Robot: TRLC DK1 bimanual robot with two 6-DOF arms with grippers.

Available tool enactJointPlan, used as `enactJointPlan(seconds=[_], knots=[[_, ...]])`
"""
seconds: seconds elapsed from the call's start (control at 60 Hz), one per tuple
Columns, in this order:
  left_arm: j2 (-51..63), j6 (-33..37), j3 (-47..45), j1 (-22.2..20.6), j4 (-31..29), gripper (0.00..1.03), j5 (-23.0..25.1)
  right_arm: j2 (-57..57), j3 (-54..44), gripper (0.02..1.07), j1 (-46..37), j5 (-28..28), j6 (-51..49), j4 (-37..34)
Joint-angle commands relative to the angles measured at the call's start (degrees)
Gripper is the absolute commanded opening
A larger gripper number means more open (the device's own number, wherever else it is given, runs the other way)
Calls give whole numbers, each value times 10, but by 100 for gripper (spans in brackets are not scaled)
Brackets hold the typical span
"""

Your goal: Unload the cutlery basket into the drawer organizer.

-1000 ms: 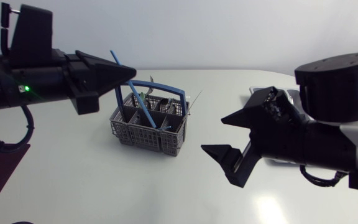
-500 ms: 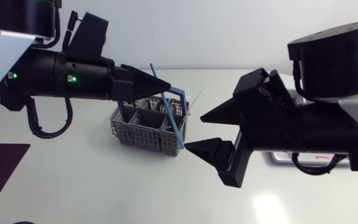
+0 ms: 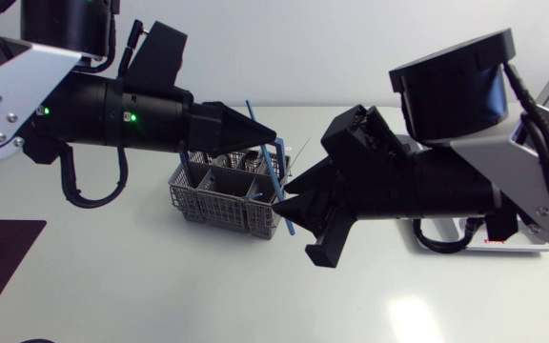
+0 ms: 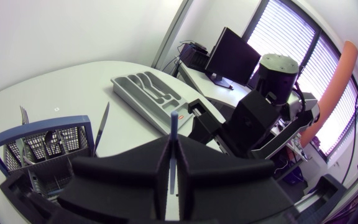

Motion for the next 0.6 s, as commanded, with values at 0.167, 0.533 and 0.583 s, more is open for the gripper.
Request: enactJointPlan(seconds=[0.167, 0.533, 0.583], knots=[[7, -17, 17, -3, 5, 4, 9, 23, 13, 11, 0, -3, 7, 13], [3, -30, 41, 11, 4, 52, 11, 18, 3, 8, 14, -2, 5, 6], [3, -32, 52, 17, 4, 60, 11, 16, -2, 8, 14, -2, 4, 1]])
